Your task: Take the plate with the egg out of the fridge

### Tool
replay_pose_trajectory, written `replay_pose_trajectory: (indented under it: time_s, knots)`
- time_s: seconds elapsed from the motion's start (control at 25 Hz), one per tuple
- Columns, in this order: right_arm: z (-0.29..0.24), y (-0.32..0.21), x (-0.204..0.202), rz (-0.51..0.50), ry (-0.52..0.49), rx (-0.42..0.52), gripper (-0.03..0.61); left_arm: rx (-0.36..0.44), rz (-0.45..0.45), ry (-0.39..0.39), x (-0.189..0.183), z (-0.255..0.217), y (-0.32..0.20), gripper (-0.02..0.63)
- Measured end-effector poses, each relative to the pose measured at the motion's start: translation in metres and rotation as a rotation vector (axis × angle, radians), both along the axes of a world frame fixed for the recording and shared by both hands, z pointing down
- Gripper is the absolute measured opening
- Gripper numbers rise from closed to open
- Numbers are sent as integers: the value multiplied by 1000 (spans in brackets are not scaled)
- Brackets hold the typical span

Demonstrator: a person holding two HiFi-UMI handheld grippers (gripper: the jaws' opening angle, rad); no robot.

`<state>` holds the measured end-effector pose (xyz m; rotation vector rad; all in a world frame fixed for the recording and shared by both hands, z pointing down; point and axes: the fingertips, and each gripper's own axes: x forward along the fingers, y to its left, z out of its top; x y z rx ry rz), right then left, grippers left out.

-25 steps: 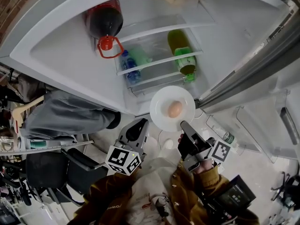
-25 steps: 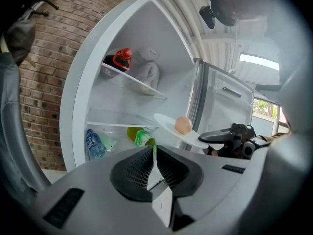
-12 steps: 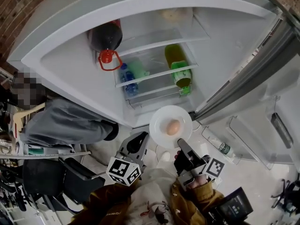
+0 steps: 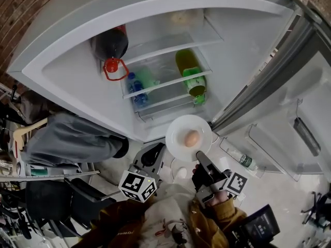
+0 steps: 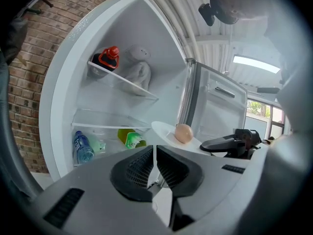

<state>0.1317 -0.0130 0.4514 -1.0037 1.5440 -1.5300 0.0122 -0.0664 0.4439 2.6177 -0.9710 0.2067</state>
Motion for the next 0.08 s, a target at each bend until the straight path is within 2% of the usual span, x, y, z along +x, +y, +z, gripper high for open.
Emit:
replay_pose_trajectory:
  time_s: [0.08]
  knots:
    - [0, 0, 2, 9, -1, -2, 20, 3, 8, 1, 2, -2, -2, 29]
